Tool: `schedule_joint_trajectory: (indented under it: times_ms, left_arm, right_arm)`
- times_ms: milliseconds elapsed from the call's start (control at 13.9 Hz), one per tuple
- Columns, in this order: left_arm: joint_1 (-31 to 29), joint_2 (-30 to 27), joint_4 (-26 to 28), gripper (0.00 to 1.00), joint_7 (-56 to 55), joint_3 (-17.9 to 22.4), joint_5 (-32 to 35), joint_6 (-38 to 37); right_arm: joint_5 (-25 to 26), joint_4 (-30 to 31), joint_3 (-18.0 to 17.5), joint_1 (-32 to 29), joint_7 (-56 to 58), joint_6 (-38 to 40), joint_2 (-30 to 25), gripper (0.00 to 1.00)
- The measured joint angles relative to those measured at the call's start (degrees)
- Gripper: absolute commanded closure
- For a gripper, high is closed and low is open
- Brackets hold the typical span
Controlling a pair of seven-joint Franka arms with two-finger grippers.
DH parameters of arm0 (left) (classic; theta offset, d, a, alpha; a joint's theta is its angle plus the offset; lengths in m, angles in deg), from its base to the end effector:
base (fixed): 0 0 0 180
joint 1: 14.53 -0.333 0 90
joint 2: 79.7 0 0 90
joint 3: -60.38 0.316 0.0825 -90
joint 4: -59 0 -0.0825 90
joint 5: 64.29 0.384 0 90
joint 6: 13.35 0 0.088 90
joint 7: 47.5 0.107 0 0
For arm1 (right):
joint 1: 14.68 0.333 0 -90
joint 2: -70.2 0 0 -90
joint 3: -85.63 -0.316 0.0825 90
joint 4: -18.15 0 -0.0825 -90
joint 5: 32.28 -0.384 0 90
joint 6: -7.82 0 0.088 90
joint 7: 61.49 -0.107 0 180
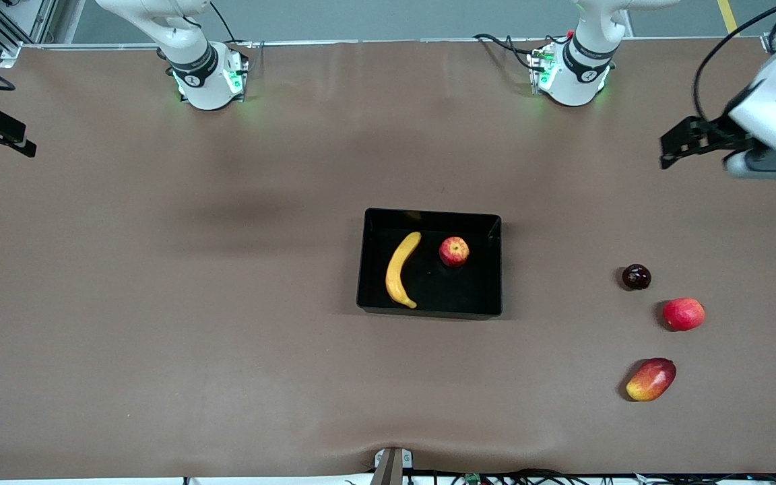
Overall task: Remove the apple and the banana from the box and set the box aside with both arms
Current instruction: 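Move the left gripper toward the red apple in the black tray, then lower the left gripper and grasp the red apple in the tray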
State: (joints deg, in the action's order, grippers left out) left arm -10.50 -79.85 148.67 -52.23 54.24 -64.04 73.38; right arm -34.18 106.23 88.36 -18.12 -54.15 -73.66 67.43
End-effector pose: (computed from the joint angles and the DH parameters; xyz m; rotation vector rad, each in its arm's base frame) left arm 0.5391 -0.0963 0.6238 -3.1263 0.1483 0.0747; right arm 0.5211 -0.0531 0.6536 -3.0970 -0.0377 0.0965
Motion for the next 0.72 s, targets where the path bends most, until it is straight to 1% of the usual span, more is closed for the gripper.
schedule_joint_trajectory:
  times_ms: [143, 287, 717]
  left_arm:
    - [2.8, 2.6, 0.1, 0.00, -2.1, -1.9, 0.0, 2.7]
    - [6.2, 6.2, 0.3, 0.00, -6.8, -3.5, 0.0, 7.1]
    - [17.4, 17.8, 0.5, 0.00, -21.3, -4.3, 0.5, 19.1]
  right_arm:
    - [0.0, 0.0, 0.0, 0.0, 0.0, 0.0, 0.0, 0.00]
    - [0.0, 0.0, 0.0, 0.0, 0.0, 0.0, 0.0, 0.00]
    - [0.0, 0.0, 0.0, 0.0, 0.0, 0.0, 0.0, 0.00]
